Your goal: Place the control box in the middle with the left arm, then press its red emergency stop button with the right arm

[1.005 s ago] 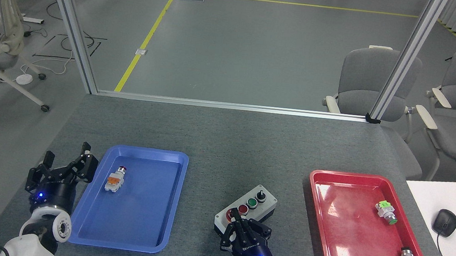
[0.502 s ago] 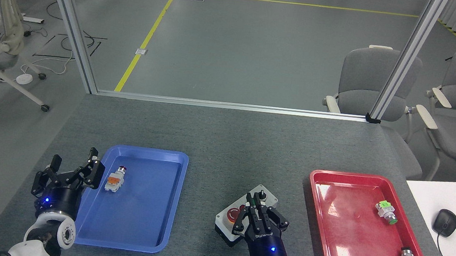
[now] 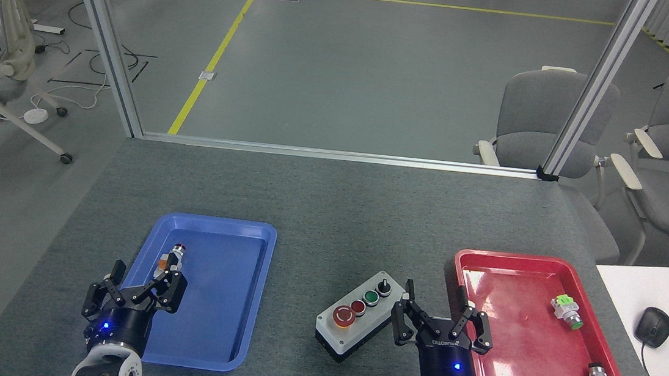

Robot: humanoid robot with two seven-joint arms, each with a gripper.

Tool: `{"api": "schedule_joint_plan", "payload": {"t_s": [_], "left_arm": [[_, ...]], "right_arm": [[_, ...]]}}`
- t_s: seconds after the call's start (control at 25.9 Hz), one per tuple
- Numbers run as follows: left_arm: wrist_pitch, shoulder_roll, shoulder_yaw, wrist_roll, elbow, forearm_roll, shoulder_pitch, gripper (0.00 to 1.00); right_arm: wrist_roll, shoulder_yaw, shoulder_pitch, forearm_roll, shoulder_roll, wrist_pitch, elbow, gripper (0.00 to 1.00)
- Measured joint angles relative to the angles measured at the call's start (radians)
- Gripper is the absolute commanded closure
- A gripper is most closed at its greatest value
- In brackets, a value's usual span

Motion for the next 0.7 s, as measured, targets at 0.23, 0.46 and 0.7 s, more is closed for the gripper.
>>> {"api": "schedule_joint_plan", "payload": {"t_s": [0.23,0.46,0.7], "left_arm": [[-0.005,-0.009,0.0,-0.003,0.001,0.009,0.002,0.01],[-0.005,-0.01,0.0,-0.001,0.001,0.012,0.002,0.01],[-0.005,-0.01,0.0,-0.001,0.0,0.013,0.002,0.01]], "right_arm": [[-0.001,-0.055,0.014,-0.009,-0.033,0.001,-0.017,0.02],[-0.004,-0.076,0.02,-0.059,-0.042,0.003,-0.02,0.02],[0.005,-0.081,0.026,-0.069,-0.043,-0.002,-0.03,0.02]]}}
